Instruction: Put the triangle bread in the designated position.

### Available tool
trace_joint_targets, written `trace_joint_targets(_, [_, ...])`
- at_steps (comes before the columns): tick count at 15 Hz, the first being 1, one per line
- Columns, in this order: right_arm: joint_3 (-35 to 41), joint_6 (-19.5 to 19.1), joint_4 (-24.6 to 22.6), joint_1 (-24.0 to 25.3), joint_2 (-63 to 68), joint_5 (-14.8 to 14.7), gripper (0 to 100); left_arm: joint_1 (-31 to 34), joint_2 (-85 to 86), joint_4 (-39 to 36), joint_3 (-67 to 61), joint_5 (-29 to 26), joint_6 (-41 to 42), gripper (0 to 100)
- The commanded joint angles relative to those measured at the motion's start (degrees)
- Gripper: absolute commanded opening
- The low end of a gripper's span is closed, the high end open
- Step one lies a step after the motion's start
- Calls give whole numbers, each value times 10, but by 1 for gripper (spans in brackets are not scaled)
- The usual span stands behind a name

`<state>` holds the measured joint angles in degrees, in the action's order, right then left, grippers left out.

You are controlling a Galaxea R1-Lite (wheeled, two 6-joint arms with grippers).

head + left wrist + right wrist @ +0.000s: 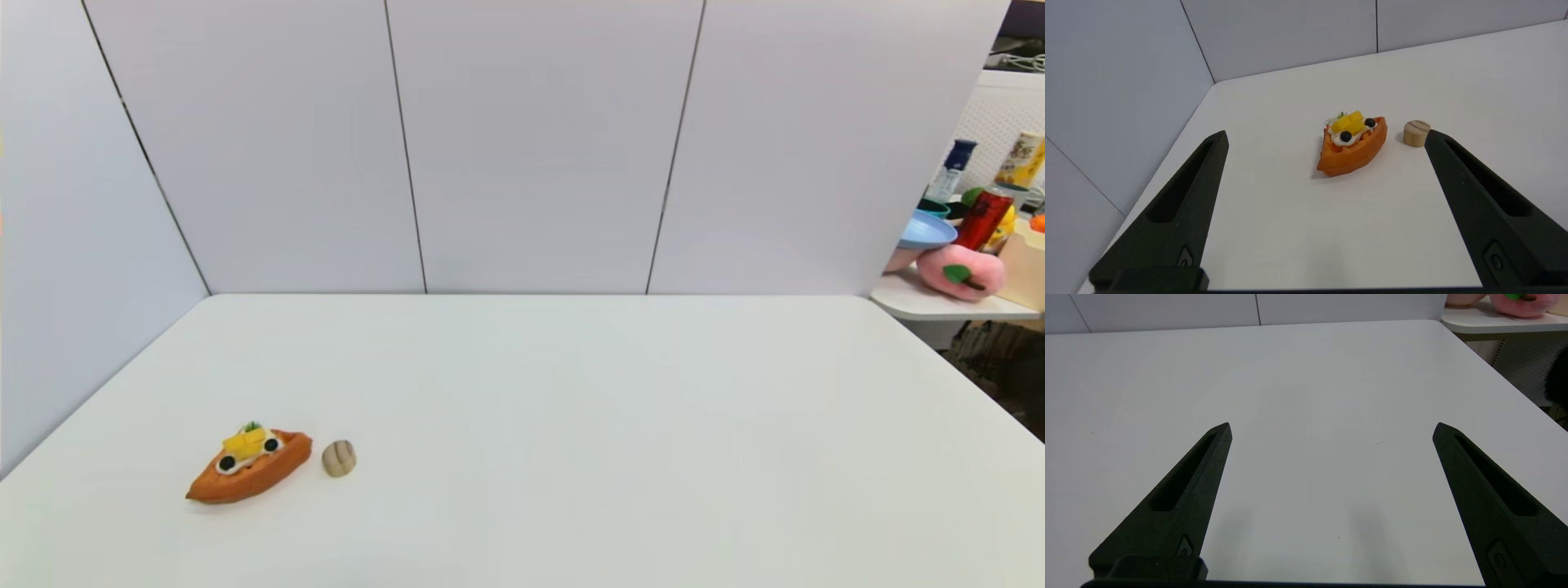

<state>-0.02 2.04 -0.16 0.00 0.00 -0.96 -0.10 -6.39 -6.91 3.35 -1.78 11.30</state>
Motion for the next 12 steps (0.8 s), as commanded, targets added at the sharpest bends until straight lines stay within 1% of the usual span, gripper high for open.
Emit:
trace_joint_targets(1, [0,0,0,0,1,0,100,-3,64,55,-34,-22,-4,100])
trace_joint_targets(6, [0,1,0,0,1,-1,100,-3,64,63,-34,-19,-23,100])
trace_joint_targets(8, [0,0,0,0,1,0,100,-3,64,67,-34,-14,-83,100])
trace_joint_targets(10, [0,0,0,-1,1,0,100,-3,64,66,-34,22,-145,100])
trace_joint_targets(12, [-1,0,0,0,1,0,100,-3,64,66,-34,24,-150,100])
